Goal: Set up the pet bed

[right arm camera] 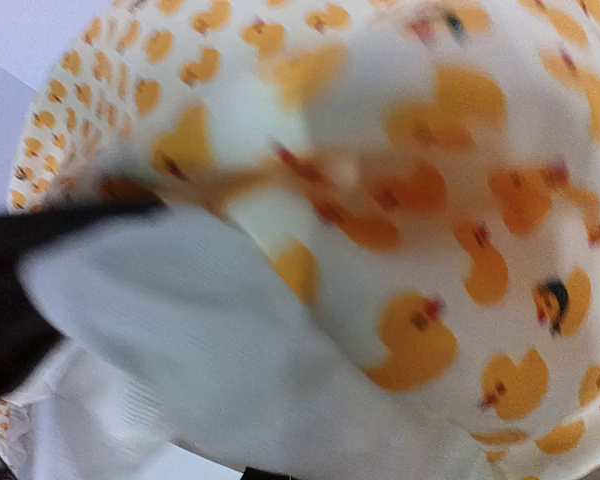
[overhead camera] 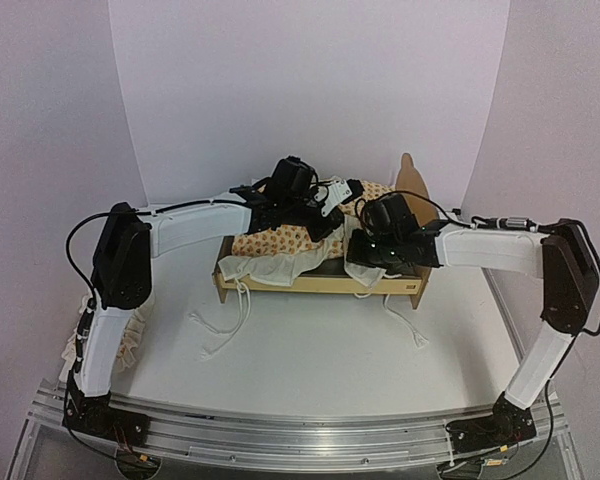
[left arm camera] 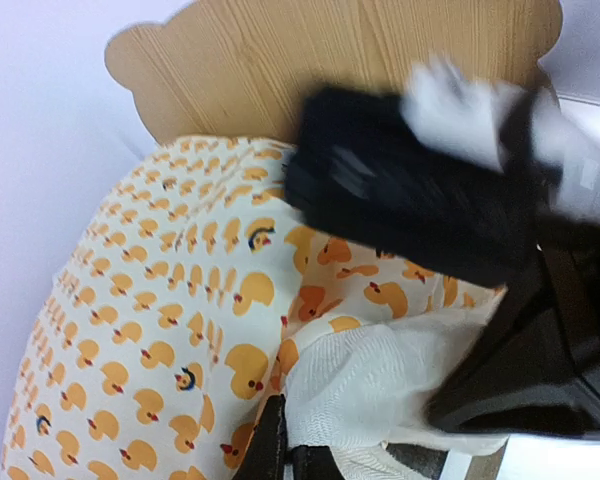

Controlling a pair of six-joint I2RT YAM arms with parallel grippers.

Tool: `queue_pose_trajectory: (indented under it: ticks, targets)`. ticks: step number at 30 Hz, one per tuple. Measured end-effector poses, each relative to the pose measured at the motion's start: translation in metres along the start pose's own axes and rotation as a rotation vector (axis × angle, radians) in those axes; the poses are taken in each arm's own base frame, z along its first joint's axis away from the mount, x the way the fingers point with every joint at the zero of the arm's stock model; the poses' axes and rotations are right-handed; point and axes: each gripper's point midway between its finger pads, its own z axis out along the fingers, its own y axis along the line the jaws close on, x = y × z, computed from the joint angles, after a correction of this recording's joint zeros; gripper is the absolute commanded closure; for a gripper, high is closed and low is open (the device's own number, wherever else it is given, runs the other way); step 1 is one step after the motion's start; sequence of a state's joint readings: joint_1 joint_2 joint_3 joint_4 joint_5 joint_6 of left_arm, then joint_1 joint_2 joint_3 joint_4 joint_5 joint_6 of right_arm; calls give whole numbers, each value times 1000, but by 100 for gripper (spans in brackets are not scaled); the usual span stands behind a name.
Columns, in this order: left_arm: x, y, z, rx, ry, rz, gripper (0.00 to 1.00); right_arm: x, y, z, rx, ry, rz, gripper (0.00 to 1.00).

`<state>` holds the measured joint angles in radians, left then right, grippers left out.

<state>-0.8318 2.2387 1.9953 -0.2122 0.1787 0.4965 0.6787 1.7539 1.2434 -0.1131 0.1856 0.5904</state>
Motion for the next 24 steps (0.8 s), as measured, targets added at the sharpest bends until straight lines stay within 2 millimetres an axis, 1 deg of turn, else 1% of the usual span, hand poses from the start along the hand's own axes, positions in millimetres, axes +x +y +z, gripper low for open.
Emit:
queue_pose_trajectory:
  ticks: [2, 4, 5, 6, 8, 10, 12, 14, 17, 19, 22, 24]
  targets:
    - [-7, 5, -1, -16, -27, 4, 100, 17, -23, -3, 70, 42, -2, 97]
    - [-11, 8, -1, -27, -45, 8, 100, 35, -48, -10, 151, 89, -9, 93]
    - [-13, 9, -2, -31, -51, 10, 100, 41, -58, -17, 184, 100, -9, 92]
    - [-13, 10, -2, -33, -55, 11, 100, 42, -66, -24, 210, 104, -8, 90]
    - [-14, 11, -2, -34, -59, 12, 100, 36, -78, -43, 254, 91, -1, 89]
    - [-15, 10, -3, -27, -63, 12, 100, 24, -86, -59, 280, 62, 10, 87]
    - [-16, 7, -5, -4, -72, 11, 100, 13, -93, -70, 304, 35, 20, 86]
    - [-20, 4, -7, 15, -86, 12, 100, 8, -97, -73, 326, 31, 21, 86]
    - [-25, -1, -9, 46, -107, 8, 100, 5, -95, -75, 329, 44, 4, 83]
    - [-28, -3, -10, 62, -117, 0, 100, 2, -86, -77, 303, 51, -29, 82]
    - [-30, -6, -11, 77, -127, -10, 100, 7, -53, -76, 197, 67, -119, 82]
    - [-31, -6, -11, 80, -129, -10, 100, 17, -22, -77, 88, 81, -167, 83]
